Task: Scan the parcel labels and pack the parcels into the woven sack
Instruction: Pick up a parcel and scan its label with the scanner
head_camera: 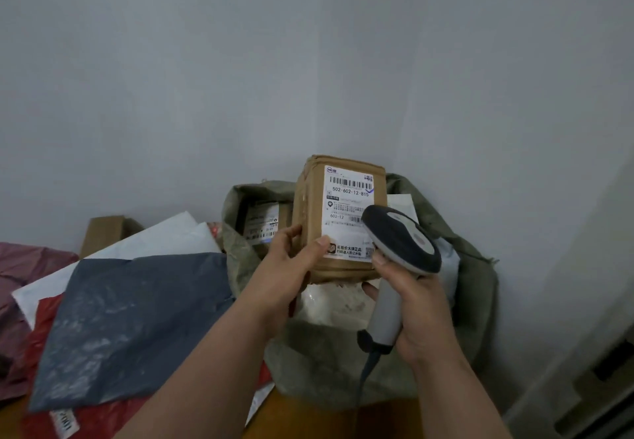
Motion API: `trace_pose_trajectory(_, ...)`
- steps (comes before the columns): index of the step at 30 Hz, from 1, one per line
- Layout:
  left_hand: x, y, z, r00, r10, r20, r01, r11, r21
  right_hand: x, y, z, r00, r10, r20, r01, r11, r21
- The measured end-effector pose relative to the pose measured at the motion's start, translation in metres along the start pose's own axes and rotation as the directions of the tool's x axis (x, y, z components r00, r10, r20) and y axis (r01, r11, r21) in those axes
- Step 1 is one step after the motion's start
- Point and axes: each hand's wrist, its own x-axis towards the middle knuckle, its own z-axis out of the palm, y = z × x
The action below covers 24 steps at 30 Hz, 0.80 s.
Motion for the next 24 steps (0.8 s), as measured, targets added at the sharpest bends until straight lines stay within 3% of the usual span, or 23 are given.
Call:
trace_pose_trajectory(5,0.034,0.005,0.009,0.993,-0.027,-0.119,0.052,0.975,0.215,0.05,0.004,-0.001,0.991,0.129,0.019,-0.127,0.99,-0.065)
trace_pose_trajectory(9,0.047,-0.004,0.003,0.994,0.017,-0.111,0.023,0.937,0.349,0.077,0.025,0.0,0.979,0.192,0.066,-0.182,0.974,-0.133)
trace_pose_trajectory(14,0.07,-0.016,-0.007,0.966,0.11,-0.233,0.064,0.774,0.63,0.11,0.045,0.013,0.967,0.228,0.116,-0.21,0.966,-0.152)
trace_pose_trajectory(18,0.098,-0.011,-0.007,0.956,0.141,-0.259,0.069,0.747,0.661,0.138,0.053,0.034,0.966,0.243,0.085,-0.23,0.964,-0.135)
trace_pose_trajectory(21,0.124,-0.006,-0.009,0.958,0.054,-0.282,0.143,0.764,0.63,0.155,0.06,0.051,0.954,0.291,0.073,-0.281,0.952,-0.123)
trace_pose_trajectory(24,0.14,-0.007,-0.014,0.957,-0.049,-0.284,0.238,0.692,0.682,0.164,0.064,0.06,0.935,0.34,0.097,-0.331,0.938,-0.101)
